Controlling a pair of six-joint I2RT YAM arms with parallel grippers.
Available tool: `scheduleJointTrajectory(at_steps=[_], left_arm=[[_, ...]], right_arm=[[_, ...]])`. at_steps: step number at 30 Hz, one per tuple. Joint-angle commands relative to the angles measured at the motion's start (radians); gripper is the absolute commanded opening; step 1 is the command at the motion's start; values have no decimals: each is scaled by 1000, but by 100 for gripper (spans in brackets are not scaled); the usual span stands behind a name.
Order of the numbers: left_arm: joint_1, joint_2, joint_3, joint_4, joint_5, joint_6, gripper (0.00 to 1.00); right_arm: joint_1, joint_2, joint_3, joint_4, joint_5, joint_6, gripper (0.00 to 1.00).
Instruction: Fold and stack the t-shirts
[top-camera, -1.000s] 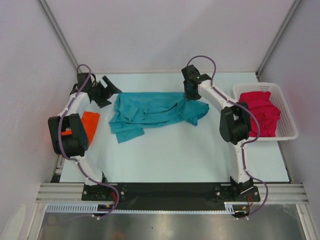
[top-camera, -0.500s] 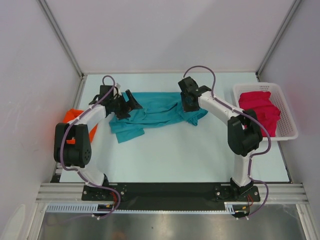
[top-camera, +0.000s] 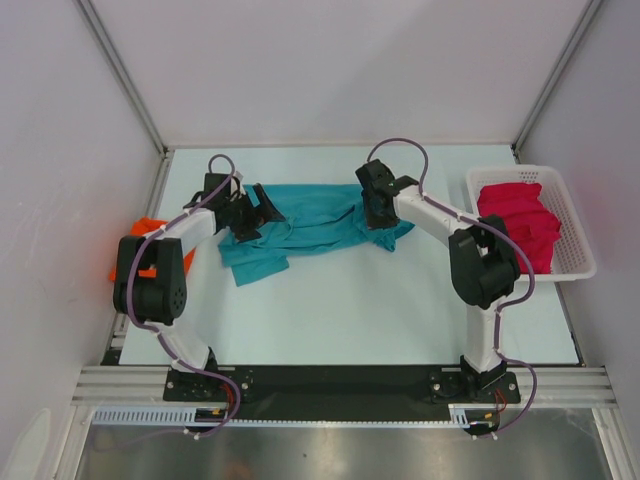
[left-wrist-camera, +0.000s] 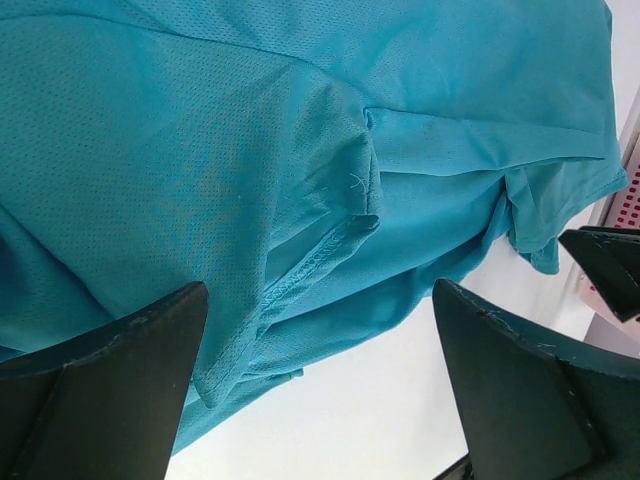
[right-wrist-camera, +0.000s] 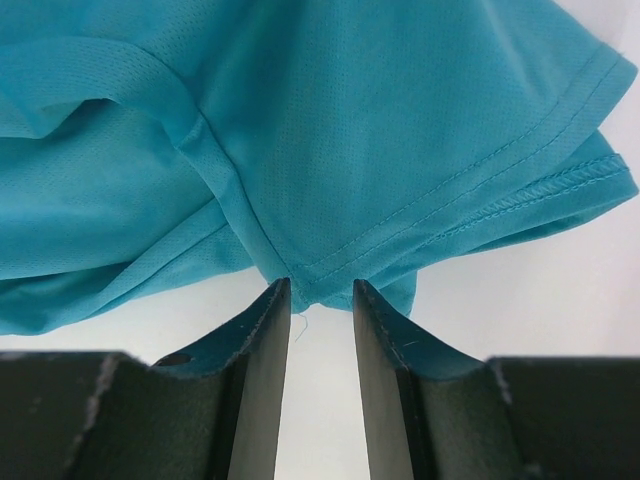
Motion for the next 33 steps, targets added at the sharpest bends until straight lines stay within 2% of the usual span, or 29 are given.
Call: scheduleJointTrajectory(at_steps=[1, 4, 5, 7, 8, 9, 10, 16, 20, 23, 33], left_arm=[[-7, -17, 26, 38, -8, 4, 100], [-7, -34, 20, 40, -9, 19, 91], [-7, -34, 17, 43, 0, 22, 72], [-7, -36, 3, 66, 26, 24, 53], [-7, -36, 0, 71, 31, 19, 25], [-7, -36, -6, 72, 28, 16, 8], [-7, -36, -8, 69, 22, 11, 0], [-7, -50, -11, 35, -12, 22, 1], [-7, -85, 0, -21, -93, 43, 65], [-7, -96, 9, -61, -164, 68, 87], [-9, -31, -38, -8, -152, 53, 87]], right_arm=[[7, -2, -13, 19, 0, 19, 36], [13, -8, -33, 30, -5, 28, 36], [15, -8, -36, 32, -8, 29, 36], [21, -5, -50, 33, -6, 35, 36], [24, -5, -55, 38, -6, 37, 36], [27, -6, -61, 39, -6, 40, 36], [30, -6, -65, 41, -8, 42, 36], [35, -9, -89, 50, -9, 49, 35], [35, -8, -81, 50, -9, 48, 36], [35, -2, -72, 52, -12, 46, 36], [29, 37, -40, 55, -3, 29, 34]])
